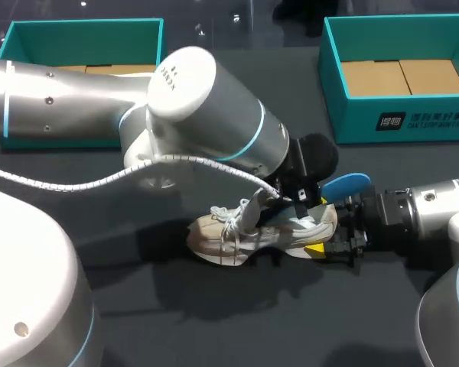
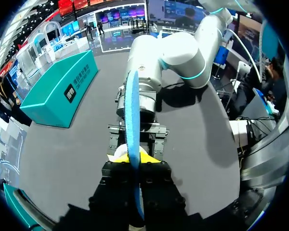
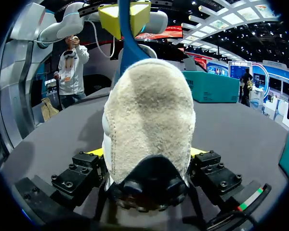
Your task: Take the shoe out of the shoebox, open the shoe tongue, remove and reinsert the insole, then place the shoe into the shoebox
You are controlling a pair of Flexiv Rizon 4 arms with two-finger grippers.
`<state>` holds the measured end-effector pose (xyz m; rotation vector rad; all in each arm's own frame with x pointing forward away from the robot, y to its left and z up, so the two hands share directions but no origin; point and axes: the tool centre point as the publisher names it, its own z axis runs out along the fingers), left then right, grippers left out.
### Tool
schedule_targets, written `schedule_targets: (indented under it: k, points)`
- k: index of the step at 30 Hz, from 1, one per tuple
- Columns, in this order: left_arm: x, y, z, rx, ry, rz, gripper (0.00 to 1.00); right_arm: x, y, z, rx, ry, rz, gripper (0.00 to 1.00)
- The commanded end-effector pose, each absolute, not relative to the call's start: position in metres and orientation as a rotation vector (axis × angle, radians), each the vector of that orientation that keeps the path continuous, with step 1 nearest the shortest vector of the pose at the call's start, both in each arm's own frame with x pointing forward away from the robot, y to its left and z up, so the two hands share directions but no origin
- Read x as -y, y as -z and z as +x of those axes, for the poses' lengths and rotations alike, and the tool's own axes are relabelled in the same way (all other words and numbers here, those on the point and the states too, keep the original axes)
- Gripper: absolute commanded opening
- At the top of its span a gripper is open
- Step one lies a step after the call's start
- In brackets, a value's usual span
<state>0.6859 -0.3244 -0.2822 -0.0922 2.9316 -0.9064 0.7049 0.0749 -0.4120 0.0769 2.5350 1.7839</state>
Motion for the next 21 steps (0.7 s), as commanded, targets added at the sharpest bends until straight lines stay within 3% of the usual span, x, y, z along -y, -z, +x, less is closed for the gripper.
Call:
schedule_targets:
  k: [1,12,21]
  points:
    - [0.318,0.264,0.692,-2.996,0.87,-0.066,0.0,-0.074,0.412,0.704,-2.538,-1.779,0.079,0.0]
    - [0.317,0.265,0.689,-3.006,0.883,-0.098,0.0,-0.074,0.412,0.704,-2.538,-1.779,0.079,0.0]
    - [0.314,0.199,0.672,-3.024,1.283,-0.363,0.0,-0.074,0.412,0.704,-2.538,-1.779,0.079,0.0]
